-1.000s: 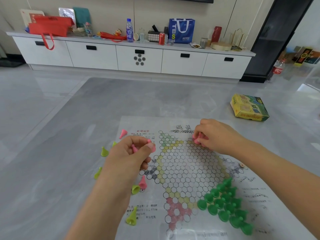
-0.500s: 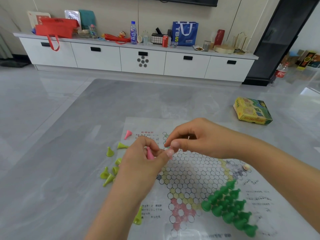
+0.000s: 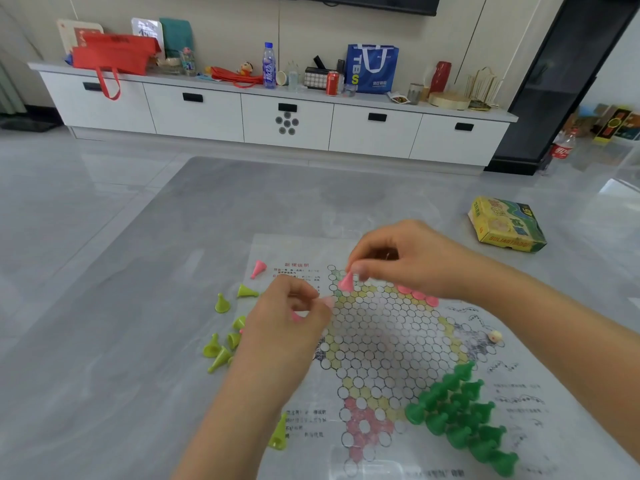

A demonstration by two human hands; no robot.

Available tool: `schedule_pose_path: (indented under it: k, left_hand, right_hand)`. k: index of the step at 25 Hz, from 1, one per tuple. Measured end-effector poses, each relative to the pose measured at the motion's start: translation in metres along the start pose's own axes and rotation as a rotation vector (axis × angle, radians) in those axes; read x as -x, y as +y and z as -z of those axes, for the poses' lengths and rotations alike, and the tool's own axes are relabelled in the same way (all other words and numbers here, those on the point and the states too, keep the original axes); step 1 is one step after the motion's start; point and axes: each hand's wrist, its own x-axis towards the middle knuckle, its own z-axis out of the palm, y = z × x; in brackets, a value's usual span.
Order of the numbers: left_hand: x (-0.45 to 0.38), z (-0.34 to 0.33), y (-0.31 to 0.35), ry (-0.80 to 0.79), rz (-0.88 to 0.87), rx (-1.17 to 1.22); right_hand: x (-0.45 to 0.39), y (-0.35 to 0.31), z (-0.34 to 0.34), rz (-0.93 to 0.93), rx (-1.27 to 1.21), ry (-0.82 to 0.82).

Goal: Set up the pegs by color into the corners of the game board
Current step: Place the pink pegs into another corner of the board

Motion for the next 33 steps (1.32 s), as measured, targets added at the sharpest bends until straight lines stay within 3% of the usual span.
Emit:
schedule_pose_path:
  k: [2,4,11,33]
  left_hand:
    - [-0.001,-0.001,0.0,0.002,0.037,0.024]
    - [-0.002,-0.003,0.0,-0.006,0.06,0.029]
    - [0.0,-0.003,0.003,-0.031,0.044,-0.101]
    - [-0.001,-0.003,0.0,-0.067,0.055,-0.091]
  right_hand:
    - [-0.009,0.021,0.009,-0.091,0.146,0.176]
    - [-0.015,0.042,0.013,-0.158,0.297,0.239]
    - [-0.02,0.071,-0.003,-0.34,0.215,0.161]
    - [-0.014,0.069,-0.002,-0.325,0.216,0.133]
